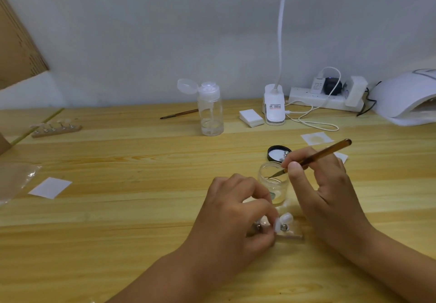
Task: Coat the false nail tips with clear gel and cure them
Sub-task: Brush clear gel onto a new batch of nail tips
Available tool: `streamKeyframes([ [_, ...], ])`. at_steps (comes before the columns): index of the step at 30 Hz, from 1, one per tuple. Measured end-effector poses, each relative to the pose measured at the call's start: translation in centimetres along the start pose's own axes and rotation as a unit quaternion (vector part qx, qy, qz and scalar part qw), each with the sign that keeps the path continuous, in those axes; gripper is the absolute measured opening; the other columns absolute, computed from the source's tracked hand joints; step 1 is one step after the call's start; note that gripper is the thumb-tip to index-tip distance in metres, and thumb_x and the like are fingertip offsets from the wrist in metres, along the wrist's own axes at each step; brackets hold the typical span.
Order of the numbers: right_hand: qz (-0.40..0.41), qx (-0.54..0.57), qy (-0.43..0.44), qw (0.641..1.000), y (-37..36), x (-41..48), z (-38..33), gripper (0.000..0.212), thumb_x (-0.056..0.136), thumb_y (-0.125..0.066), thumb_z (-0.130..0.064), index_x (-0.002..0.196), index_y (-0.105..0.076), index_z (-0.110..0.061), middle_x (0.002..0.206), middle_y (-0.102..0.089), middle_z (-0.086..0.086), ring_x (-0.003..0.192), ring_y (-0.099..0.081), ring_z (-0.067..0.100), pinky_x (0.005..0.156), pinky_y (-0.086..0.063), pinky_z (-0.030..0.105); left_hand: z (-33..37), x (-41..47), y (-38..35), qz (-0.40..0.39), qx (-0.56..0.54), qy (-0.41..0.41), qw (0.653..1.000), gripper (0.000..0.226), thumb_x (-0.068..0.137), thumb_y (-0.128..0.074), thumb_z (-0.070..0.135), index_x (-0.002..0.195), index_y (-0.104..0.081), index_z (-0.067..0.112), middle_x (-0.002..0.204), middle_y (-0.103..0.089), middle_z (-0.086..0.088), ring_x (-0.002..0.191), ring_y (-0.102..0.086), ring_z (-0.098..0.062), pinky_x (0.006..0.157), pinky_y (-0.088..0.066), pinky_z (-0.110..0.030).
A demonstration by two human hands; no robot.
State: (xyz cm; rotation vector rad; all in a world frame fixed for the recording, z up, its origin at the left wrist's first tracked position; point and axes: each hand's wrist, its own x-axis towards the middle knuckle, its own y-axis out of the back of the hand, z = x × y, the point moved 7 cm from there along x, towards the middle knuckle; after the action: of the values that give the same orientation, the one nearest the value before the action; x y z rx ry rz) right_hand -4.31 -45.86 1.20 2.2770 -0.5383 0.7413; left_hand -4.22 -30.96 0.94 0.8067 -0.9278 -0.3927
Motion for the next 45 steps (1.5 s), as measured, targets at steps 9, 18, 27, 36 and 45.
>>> streamKeyframes([
  [9, -0.023, -0.006, -0.011, 1.000, -0.3, 0.0, 0.3, 0.024, 0.092, -0.040, -0.039, 0.091, -0.060, -0.026, 0.092, -0.058, -0.018, 0.096, -0.052, 0.008, 0.087, -0.036, 0.029, 0.1, -0.1, 0.3, 0.015, 0.006, -0.019, 1.000, 0.007, 0.072, -0.075, 0.023, 0.076, -0.070, 0.026, 0.094, -0.061, 0.013, 0.096, -0.054, -0.008, 0.088, -0.032, -0.024],
  [18, -0.026, -0.006, -0.018, 0.999, -0.3, 0.0, 0.4, 0.024, 0.092, -0.040, -0.039, 0.092, -0.060, -0.025, 0.093, -0.058, -0.018, 0.096, -0.052, 0.007, 0.088, -0.037, 0.027, 0.2, -0.1, 1.5, 0.050, -0.044, -0.003, 0.998, 0.009, 0.069, -0.075, 0.017, 0.075, -0.070, 0.022, 0.089, -0.066, 0.014, 0.091, -0.058, -0.004, 0.088, -0.038, -0.031],
  [27, -0.024, 0.003, -0.025, 0.999, -0.2, 0.0, 0.4, 0.026, 0.091, -0.040, -0.040, 0.092, -0.061, -0.025, 0.093, -0.059, -0.017, 0.096, -0.053, 0.009, 0.088, -0.039, 0.033, -1.5, -0.5, 3.0, 0.125, -0.115, 0.111, 0.979, 0.005, 0.072, -0.069, 0.022, 0.077, -0.070, 0.024, 0.080, -0.070, 0.014, 0.089, -0.061, -0.009, 0.082, -0.043, -0.025],
  [36, 0.038, 0.068, -0.016, 0.997, 1.0, -0.1, 0.4, 0.018, 0.093, -0.044, -0.036, 0.092, -0.060, -0.030, 0.097, -0.061, -0.018, 0.097, -0.057, 0.008, 0.090, -0.042, 0.034, -2.4, -0.5, 3.2, 0.136, -0.185, 0.155, 0.961, 0.010, 0.077, -0.065, 0.037, 0.079, -0.073, 0.030, 0.084, -0.071, 0.018, 0.087, -0.066, -0.009, 0.083, -0.044, -0.027],
  [45, 0.097, 0.131, 0.084, 0.983, 2.6, -1.1, -1.3, 0.015, 0.099, -0.045, -0.028, 0.100, -0.060, -0.032, 0.096, -0.061, -0.019, 0.086, -0.061, 0.029, 0.079, -0.045, 0.048, -3.7, -0.7, 2.4, 0.121, -0.213, 0.199, 0.949, 0.008, 0.077, -0.071, 0.024, 0.081, -0.076, 0.028, 0.082, -0.071, 0.018, 0.089, -0.065, -0.010, 0.079, -0.040, -0.017],
])
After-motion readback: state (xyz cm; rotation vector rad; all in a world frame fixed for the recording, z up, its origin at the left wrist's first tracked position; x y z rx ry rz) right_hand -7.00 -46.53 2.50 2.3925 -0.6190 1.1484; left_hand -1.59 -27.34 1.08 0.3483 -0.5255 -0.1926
